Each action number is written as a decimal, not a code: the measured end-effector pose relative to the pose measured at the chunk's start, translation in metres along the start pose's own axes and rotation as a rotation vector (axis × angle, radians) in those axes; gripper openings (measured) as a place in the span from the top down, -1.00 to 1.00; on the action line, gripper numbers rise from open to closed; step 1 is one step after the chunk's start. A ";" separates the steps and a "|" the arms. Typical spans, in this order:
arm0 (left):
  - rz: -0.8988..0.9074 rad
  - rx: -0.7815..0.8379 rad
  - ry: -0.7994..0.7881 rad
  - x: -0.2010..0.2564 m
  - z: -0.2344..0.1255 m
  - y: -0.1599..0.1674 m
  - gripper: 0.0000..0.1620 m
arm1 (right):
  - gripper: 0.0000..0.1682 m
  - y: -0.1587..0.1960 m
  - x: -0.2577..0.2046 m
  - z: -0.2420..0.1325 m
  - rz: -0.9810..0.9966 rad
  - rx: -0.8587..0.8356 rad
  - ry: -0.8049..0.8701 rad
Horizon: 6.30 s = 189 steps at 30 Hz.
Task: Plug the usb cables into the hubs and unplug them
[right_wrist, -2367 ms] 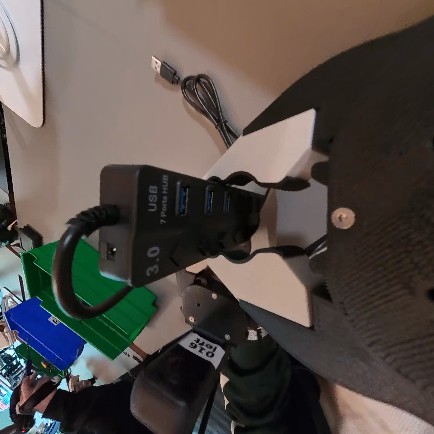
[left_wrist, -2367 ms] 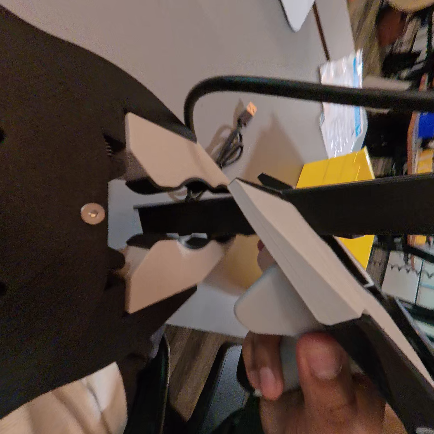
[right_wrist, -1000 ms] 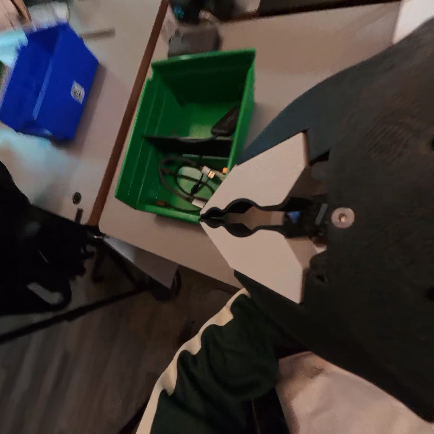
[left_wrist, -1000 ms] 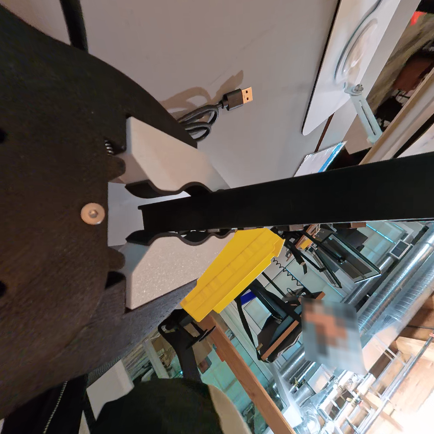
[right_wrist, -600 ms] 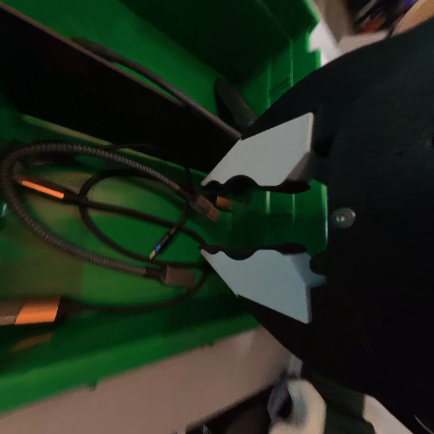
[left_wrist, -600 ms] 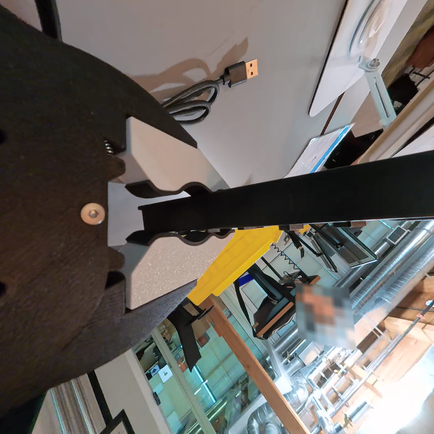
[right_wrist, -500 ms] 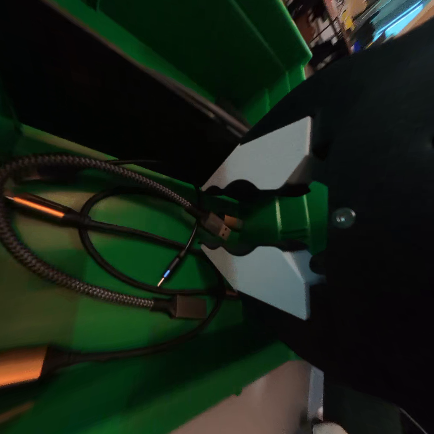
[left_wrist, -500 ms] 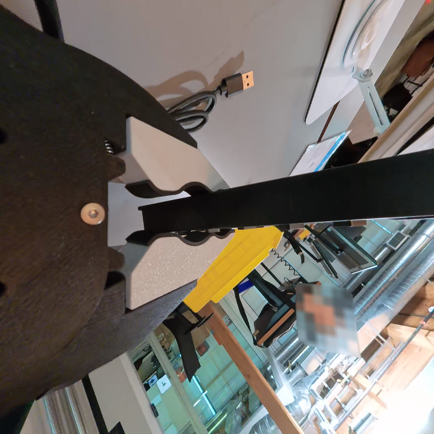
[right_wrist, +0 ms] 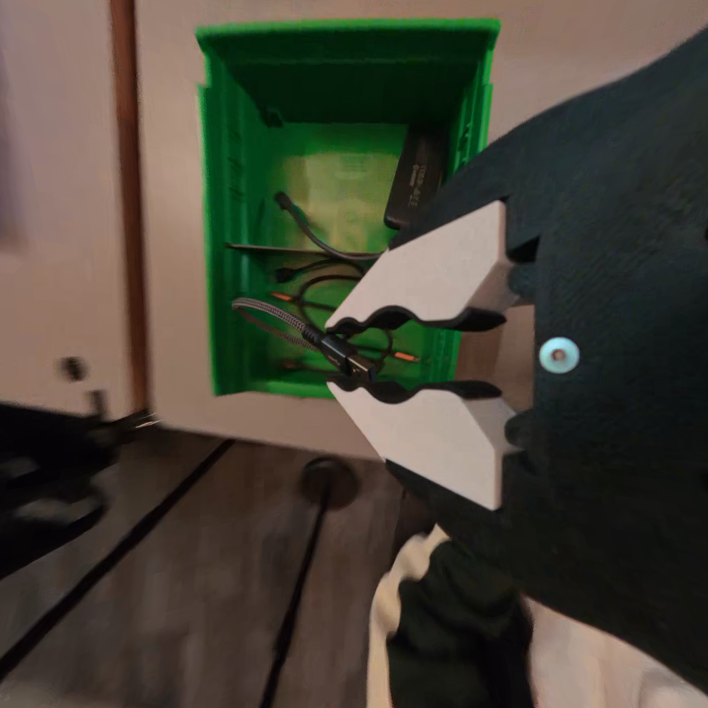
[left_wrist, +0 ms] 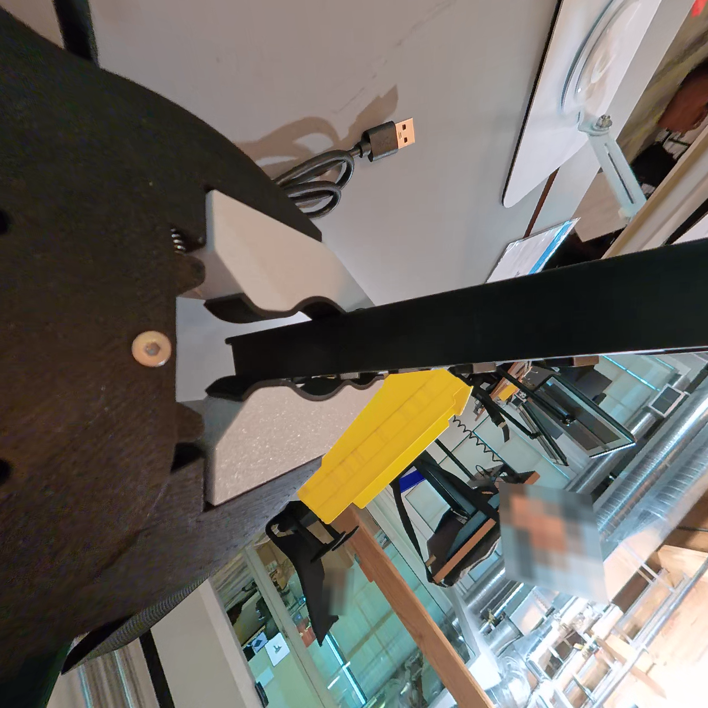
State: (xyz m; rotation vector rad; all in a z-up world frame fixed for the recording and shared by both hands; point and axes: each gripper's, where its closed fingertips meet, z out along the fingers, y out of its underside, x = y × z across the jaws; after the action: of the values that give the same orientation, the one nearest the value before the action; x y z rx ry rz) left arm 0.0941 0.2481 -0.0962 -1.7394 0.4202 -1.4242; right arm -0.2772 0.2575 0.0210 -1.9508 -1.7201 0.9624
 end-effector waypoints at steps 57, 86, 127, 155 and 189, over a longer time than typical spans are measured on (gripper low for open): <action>-0.032 -0.005 -0.025 -0.023 -0.006 -0.007 0.74 | 0.62 0.440 0.002 -0.149 0.147 0.040 0.634; -0.035 0.010 -0.004 -0.025 -0.006 -0.010 0.73 | 0.65 0.491 0.024 -0.196 0.281 -0.026 0.938; -0.037 -0.033 0.021 -0.039 -0.016 -0.020 0.72 | 0.89 0.360 -0.024 -0.082 0.044 0.224 0.255; 0.029 -0.067 0.009 -0.034 -0.012 -0.013 0.72 | 0.92 0.339 -0.020 -0.233 -0.035 0.699 0.531; 0.024 -0.072 0.006 -0.031 -0.010 -0.009 0.72 | 0.59 0.441 -0.034 -0.150 0.270 0.246 0.666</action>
State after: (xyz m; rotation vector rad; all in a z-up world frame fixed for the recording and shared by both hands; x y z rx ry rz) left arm 0.0729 0.2716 -0.1093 -1.7818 0.4986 -1.4132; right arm 0.1437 0.1657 -0.1607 -2.0471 -0.9449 0.4777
